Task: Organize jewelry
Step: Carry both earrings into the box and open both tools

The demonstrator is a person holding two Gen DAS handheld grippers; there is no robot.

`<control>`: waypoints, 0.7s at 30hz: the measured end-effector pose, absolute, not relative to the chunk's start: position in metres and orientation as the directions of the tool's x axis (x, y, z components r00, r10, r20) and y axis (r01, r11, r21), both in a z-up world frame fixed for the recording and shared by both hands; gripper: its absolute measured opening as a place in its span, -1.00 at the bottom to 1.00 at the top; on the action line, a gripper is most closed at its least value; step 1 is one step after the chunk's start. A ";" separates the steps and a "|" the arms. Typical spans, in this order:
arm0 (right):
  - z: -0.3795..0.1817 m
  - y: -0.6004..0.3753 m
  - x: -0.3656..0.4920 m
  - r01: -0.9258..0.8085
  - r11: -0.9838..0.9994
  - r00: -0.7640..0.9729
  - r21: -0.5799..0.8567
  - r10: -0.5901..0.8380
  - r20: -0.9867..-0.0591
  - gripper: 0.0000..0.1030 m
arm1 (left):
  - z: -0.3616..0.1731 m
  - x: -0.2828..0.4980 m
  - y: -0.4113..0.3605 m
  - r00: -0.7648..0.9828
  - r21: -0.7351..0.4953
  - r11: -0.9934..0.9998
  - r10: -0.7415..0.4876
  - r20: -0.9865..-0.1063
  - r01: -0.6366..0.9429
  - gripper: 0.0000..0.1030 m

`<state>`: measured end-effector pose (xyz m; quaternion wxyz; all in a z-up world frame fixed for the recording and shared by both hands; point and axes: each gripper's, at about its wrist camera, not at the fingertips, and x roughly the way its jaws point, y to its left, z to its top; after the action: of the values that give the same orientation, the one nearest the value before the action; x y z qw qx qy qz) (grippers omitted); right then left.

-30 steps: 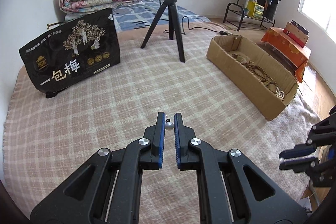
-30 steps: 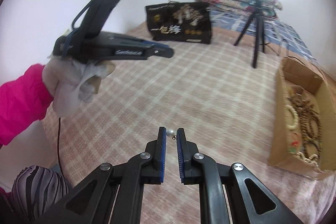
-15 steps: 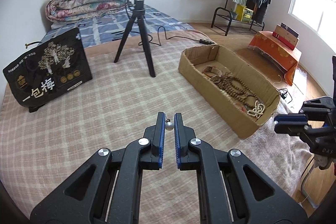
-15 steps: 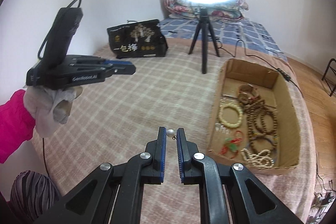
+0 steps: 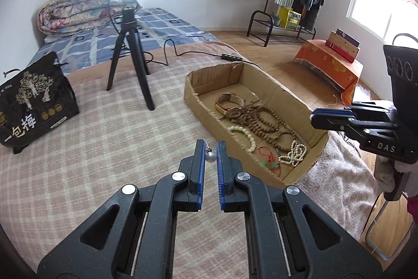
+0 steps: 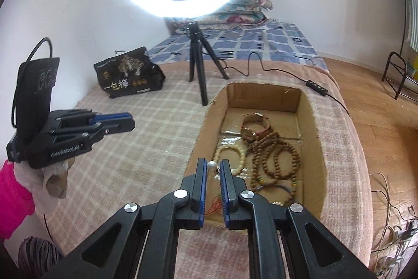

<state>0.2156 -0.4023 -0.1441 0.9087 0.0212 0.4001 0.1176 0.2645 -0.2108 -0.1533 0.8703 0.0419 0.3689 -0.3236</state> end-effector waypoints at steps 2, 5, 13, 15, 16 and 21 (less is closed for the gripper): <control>-0.143 -0.408 0.222 -0.188 0.974 0.656 0.125 0.219 -0.722 -0.85 | -0.153 0.266 -0.219 0.516 -0.166 0.784 -0.535 -0.668 0.598 -0.87; -0.141 -0.416 0.233 -0.175 0.977 0.663 0.118 0.206 -0.719 -0.85 | -0.154 0.268 -0.231 0.508 -0.172 0.776 -0.545 -0.667 0.607 -0.87; -0.142 -0.437 0.271 -0.138 0.983 0.675 0.123 0.184 -0.715 -0.85 | -0.157 0.276 -0.265 0.496 -0.160 0.756 -0.558 -0.666 0.635 -0.87; -0.143 -0.440 0.280 -0.132 0.984 0.675 0.119 0.177 -0.716 -0.85 | -0.158 0.278 -0.271 0.493 -0.164 0.754 -0.561 -0.665 0.636 -0.87; -0.144 -0.442 0.284 -0.128 0.985 0.676 0.119 0.175 -0.716 -0.85 | -0.159 0.280 -0.274 0.491 -0.165 0.753 -0.562 -0.665 0.637 -0.87; -0.149 -0.451 0.304 -0.112 0.986 0.672 0.123 0.166 -0.721 -0.84 | -0.163 0.286 -0.284 0.485 -0.165 0.750 -0.561 -0.670 0.640 -0.87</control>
<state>0.3044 -0.4508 -0.1490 0.9138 0.0342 0.3976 0.0760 0.2859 -0.2842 -0.1630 0.8601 0.0535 0.3680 -0.3492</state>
